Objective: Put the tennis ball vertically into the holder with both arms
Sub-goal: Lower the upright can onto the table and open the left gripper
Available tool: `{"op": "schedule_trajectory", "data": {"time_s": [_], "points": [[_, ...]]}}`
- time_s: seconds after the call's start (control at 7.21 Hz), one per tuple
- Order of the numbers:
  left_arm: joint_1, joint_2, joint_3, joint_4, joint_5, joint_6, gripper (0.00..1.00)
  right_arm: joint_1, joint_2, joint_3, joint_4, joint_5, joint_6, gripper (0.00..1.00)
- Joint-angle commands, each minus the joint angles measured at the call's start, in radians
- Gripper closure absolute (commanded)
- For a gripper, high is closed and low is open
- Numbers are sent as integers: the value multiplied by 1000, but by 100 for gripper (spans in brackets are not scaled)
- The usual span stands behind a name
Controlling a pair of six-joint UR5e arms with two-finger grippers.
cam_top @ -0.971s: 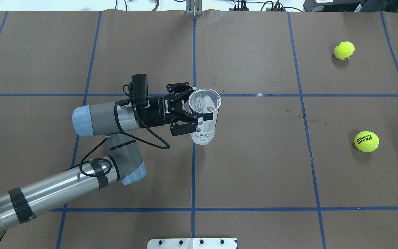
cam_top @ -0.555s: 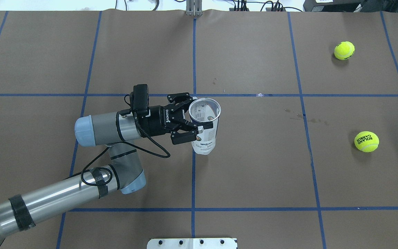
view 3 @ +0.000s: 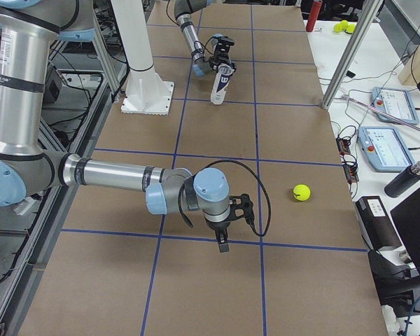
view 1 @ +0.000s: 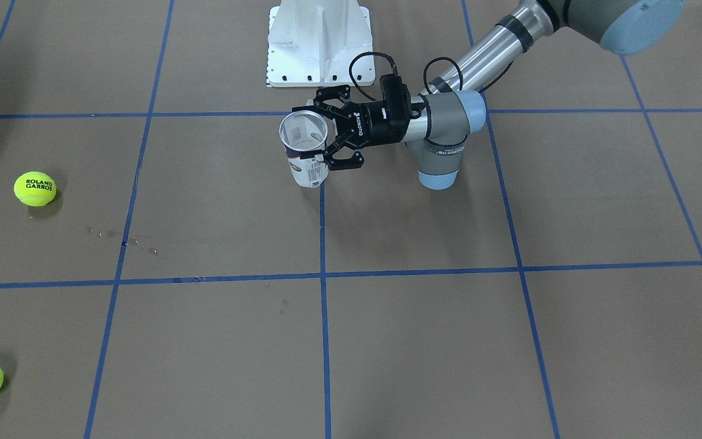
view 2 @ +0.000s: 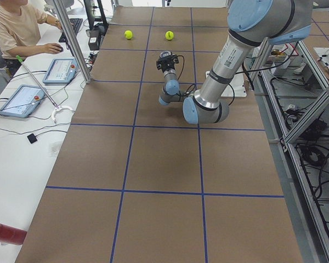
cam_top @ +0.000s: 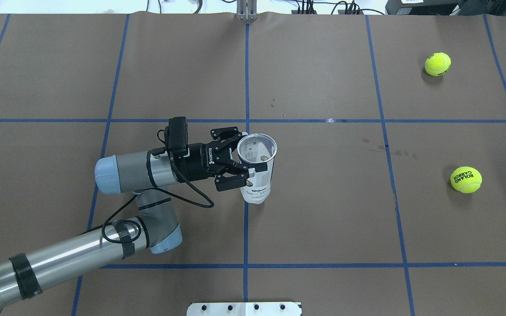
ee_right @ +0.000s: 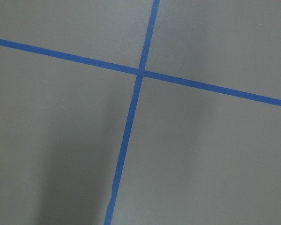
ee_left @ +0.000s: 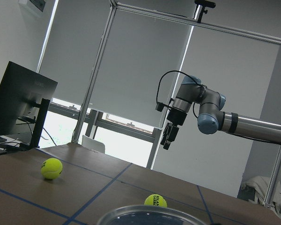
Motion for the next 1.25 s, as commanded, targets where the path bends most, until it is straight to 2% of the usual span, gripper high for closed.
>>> {"op": "schedule_trajectory", "data": {"time_s": [0.0, 1.11], "points": [[0, 2, 2, -1, 6, 0, 1, 0, 3, 0, 0, 0, 2, 0], [5, 37, -26, -5, 3, 0, 1, 3, 4, -2, 0, 0, 0, 0]]}}
